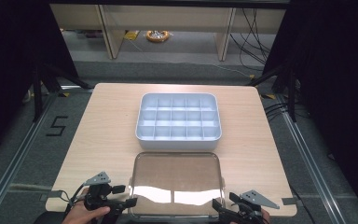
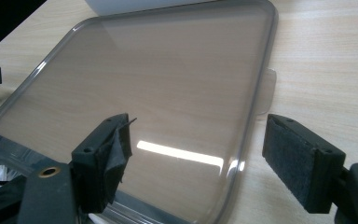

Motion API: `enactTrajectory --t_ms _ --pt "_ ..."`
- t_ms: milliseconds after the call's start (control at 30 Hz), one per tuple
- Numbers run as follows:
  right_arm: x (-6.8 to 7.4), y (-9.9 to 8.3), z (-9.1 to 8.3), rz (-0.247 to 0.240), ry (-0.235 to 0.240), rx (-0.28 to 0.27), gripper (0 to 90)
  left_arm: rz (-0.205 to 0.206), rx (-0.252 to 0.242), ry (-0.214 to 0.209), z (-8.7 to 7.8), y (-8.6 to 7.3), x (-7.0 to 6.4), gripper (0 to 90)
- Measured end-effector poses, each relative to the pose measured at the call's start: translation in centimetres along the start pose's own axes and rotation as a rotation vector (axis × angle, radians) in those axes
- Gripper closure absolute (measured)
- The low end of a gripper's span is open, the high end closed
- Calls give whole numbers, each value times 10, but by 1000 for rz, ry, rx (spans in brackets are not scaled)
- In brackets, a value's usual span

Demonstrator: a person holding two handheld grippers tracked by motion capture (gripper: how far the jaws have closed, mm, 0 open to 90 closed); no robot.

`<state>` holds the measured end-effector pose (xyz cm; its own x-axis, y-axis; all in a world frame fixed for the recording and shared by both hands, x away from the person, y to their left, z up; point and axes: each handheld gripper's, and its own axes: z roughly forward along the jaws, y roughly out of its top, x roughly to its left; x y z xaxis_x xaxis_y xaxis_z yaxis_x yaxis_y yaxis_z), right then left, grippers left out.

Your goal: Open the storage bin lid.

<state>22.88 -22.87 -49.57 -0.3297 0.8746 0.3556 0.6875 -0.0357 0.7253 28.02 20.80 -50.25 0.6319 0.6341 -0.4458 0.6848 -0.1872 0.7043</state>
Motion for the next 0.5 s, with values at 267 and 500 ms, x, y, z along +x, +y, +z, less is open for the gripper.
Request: enactTrajectory --t_ms 267,500 --pt "-6 0 0 -39 -6 -8 241 -8 -2 5 -2 -1 1 163" --pt "-7 -1 0 -14 -6 -8 243 -13 2 3 -2 -2 0 173"
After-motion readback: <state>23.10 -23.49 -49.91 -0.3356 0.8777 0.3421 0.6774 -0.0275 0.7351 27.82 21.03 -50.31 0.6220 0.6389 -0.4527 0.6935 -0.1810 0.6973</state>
